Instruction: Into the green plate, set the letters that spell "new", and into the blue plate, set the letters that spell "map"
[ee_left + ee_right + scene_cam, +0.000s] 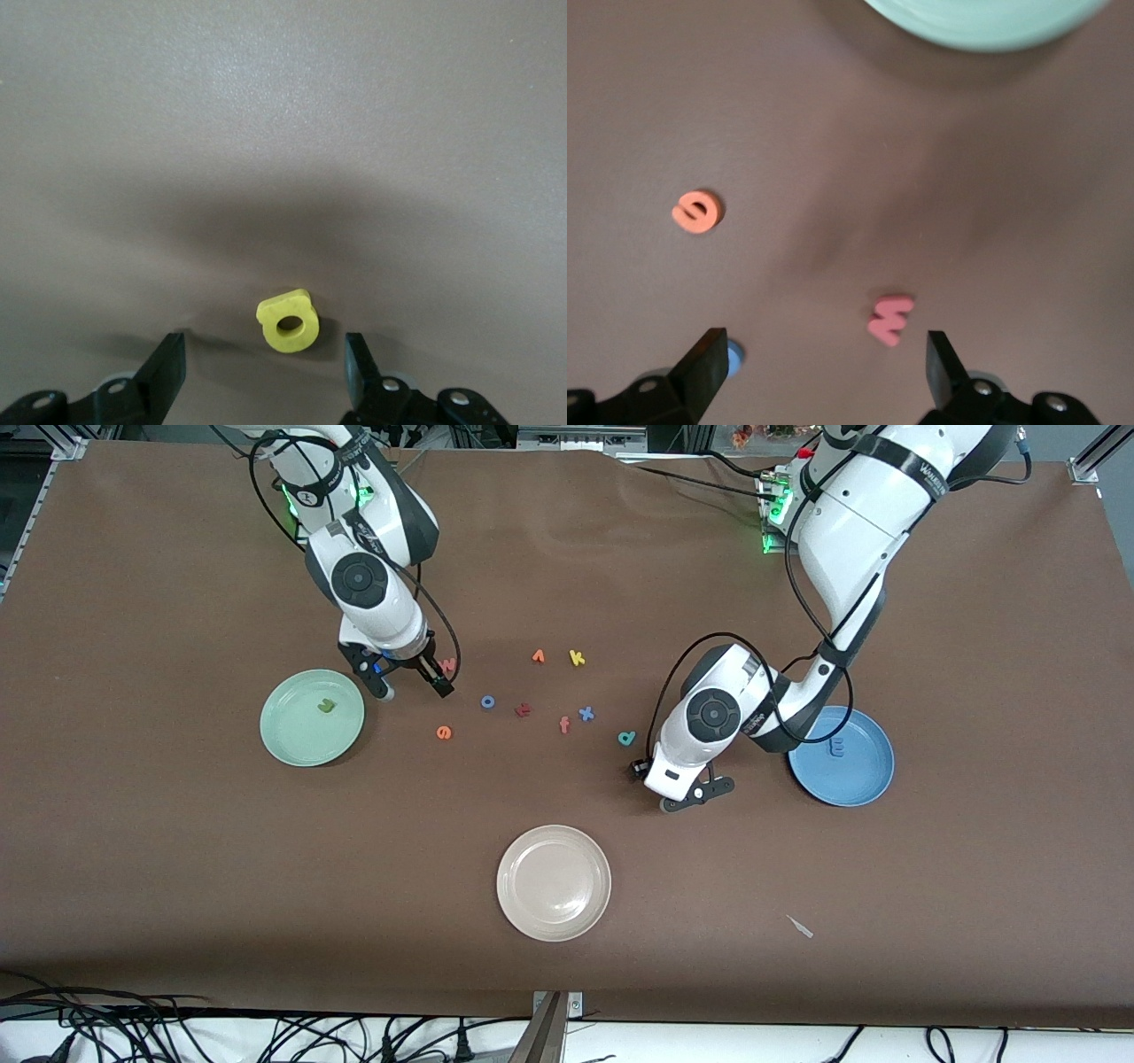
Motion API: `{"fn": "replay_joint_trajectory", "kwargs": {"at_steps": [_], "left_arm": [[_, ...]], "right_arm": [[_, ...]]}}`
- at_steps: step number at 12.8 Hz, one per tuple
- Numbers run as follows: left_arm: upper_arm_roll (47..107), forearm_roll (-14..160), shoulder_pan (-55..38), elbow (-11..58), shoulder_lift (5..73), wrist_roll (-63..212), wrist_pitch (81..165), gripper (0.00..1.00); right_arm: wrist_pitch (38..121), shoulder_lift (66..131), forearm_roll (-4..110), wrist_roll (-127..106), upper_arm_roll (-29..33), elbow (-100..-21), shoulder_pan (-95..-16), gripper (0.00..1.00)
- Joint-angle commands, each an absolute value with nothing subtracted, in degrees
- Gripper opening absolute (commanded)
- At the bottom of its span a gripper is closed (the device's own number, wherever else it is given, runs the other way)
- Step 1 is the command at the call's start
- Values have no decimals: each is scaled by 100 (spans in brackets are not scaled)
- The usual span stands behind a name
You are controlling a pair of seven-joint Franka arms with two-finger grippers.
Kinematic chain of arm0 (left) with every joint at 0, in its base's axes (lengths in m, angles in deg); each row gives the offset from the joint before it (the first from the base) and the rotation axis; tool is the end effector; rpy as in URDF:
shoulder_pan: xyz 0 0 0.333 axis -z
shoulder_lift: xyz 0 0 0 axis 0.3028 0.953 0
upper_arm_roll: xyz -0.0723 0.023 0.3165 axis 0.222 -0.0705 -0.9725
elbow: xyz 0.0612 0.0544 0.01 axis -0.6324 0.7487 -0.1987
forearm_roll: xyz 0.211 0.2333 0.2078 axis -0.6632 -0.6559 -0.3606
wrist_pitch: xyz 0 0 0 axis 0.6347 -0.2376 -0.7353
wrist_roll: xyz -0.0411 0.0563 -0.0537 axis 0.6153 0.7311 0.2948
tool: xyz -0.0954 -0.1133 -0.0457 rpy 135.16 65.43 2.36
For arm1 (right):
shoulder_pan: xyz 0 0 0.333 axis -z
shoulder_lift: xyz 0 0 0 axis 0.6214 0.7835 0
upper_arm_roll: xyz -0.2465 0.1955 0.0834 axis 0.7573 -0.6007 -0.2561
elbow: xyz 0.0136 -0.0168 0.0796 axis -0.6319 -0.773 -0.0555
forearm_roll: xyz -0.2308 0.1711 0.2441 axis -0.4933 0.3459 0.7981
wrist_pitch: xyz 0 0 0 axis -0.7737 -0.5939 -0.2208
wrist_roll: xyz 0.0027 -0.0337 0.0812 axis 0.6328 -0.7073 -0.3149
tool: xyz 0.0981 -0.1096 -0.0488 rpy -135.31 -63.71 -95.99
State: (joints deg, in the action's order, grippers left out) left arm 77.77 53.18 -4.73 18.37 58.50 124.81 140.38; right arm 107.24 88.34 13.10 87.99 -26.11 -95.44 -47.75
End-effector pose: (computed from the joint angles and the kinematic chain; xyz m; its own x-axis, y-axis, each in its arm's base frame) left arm 0.5851 -0.3349 0.1425 0.9256 0.3643 -0.1025 0.3688 -0.9291 0.0283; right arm 0.4257 0.2725 0.2174 0.5066 -0.8604 -0.0551 -0.8597 -0.5089 0.0440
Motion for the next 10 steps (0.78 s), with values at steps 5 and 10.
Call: {"fn": "replay_joint_trajectory", "kwargs": {"at_steps": [5,10], "left_arm": [[7558,5159,-207,1525,6023,12795,14039,51],[7514,5150,-207,1516,6032,12795,14039,38]], "right_arm": [[12793,9027,1322,9449,-2676,-10769,-4747,98],[12828,9344,1340,9449,-2667,-10708,-4791,84]]}}
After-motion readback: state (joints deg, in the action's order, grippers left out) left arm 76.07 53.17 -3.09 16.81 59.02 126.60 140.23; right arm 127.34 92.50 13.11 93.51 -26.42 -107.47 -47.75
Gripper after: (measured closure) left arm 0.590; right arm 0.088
